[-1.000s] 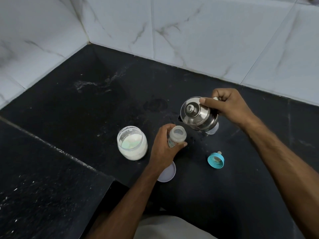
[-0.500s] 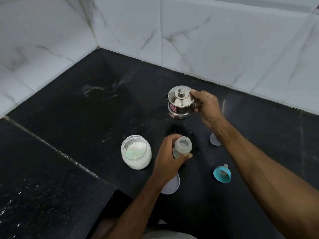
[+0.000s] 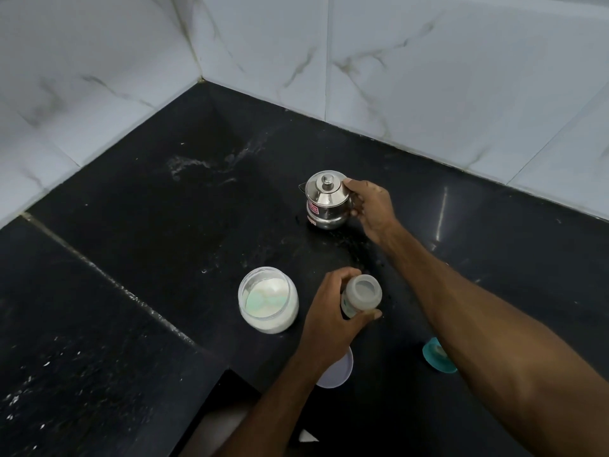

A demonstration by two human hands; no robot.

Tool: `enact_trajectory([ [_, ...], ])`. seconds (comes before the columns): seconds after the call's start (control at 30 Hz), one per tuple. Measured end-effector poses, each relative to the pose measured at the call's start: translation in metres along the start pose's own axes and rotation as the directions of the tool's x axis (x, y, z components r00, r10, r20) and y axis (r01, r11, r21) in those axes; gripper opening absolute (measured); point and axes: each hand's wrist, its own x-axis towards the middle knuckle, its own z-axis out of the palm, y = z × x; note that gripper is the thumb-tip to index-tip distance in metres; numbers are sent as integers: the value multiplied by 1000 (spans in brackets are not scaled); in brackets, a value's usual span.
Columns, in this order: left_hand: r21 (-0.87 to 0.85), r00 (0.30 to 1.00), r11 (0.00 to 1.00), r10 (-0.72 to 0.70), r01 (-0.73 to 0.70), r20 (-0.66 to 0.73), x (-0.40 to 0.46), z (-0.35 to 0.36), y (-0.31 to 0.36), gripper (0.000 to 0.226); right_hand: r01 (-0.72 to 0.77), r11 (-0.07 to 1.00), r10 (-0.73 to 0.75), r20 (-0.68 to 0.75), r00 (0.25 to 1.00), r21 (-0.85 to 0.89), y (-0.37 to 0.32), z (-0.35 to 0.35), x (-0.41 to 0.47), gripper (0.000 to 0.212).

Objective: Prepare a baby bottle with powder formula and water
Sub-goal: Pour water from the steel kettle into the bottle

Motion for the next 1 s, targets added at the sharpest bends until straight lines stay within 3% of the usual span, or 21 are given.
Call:
enact_trajectory([
  [0.3,9,1000,1000,-11,11,7,1,0,-1,61,-47,998,47,-1,999,34,11,1,9,18],
  [0.53,26,1000,1000,0,0,13,2,0,-2,59,-43,999,43,9,999,19,12,-4,7,30],
  [0.7,23,1000,1000,12,-13,7,2,-1,-3,59,13,999,-12,16,1000,-35,9,-8,2,28],
  [1.0,5,999,999,43,-43,4,5,-2,-5,57,169,983,-177,-112,978,-78,-22,-23,-35,20],
])
